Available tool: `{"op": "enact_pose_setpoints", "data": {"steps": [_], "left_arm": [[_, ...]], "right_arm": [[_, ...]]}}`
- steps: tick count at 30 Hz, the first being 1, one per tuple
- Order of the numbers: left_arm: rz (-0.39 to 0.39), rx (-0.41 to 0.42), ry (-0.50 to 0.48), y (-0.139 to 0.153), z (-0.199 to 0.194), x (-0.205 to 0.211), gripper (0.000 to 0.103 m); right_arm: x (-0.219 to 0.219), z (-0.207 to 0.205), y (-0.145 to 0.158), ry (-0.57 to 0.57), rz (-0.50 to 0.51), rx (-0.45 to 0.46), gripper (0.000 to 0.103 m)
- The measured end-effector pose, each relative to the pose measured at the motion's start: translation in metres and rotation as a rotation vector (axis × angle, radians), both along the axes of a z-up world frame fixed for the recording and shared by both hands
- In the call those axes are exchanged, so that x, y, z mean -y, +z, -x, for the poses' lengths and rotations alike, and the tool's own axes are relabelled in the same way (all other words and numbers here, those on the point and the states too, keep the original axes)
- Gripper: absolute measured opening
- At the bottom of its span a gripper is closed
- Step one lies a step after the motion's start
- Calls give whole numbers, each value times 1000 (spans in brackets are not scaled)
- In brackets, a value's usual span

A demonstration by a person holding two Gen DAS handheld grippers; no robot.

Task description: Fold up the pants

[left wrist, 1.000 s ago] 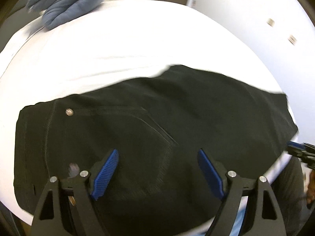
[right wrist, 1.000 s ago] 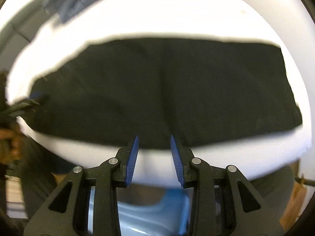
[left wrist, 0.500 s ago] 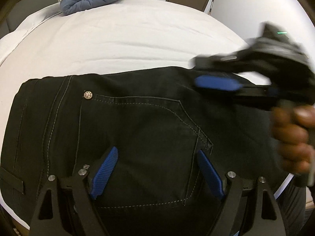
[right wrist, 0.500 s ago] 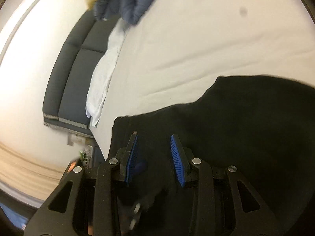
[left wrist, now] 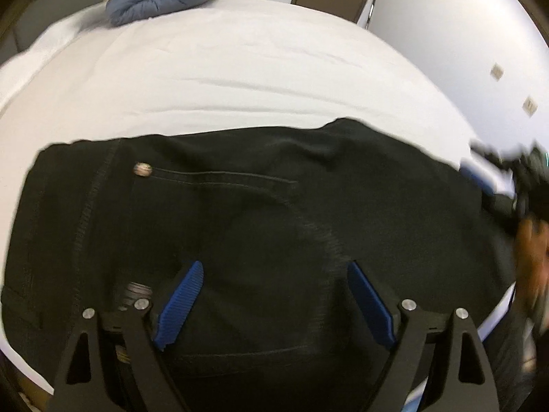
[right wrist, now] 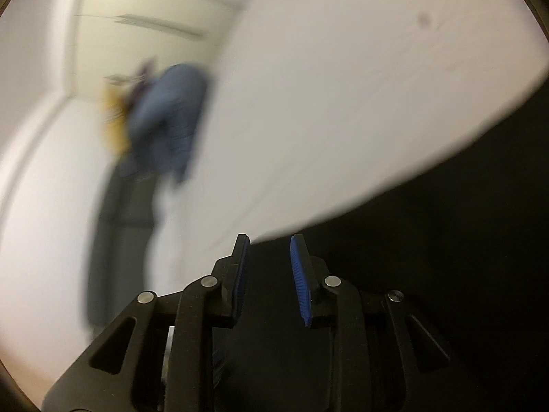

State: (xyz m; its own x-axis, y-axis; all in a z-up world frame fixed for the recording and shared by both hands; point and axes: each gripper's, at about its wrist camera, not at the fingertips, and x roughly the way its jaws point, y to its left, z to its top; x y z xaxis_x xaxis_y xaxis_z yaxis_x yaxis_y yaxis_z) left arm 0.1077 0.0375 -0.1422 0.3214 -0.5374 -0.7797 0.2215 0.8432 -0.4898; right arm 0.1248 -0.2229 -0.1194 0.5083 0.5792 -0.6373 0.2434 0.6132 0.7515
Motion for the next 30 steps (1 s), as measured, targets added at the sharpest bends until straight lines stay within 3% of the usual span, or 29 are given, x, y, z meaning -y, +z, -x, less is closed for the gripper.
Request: {"op": "enact_pose_setpoints", "data": {"steps": [2,3,4,6,13,15,17,20,23,27,29,30], "left_arm": [[-9,-1,-4,1,4,13,91],[-44,-2,-12,7,-2,23,92],[-60,-3,-17,9,-2,31,93],[-79,-4,-14,7,0,35,95],[-86,-24,-31,2,-2,38,95],[-104,-30,-30,3,-3,42,95],[-113,-44,-20,6,-4,46,95],[-56,-22,-15,21,-2,62,95],[-39,16,-43,29,1,86,95],[-48,13,-81,20,-4,118,97],[-66,32,-100,18,-6,127,99],[-62,37,-108,28,-3,129,99]], "right_arm": [[-11,22,-17,80,43,-58,31],[1,33,-29,55,55,-88,31],[14,41,-36,13,10,-83,18],[53,55,-40,-116,-66,-49,14],[249,113,20,-572,69,86,13],[286,130,41,-694,99,119,14],[307,145,66,-795,202,73,19],[296,146,88,-718,160,147,21],[230,135,82,-506,85,171,21],[124,113,14,-226,11,9,21],[101,106,-23,-170,28,-97,18],[99,105,-29,-169,64,-92,12]]}}
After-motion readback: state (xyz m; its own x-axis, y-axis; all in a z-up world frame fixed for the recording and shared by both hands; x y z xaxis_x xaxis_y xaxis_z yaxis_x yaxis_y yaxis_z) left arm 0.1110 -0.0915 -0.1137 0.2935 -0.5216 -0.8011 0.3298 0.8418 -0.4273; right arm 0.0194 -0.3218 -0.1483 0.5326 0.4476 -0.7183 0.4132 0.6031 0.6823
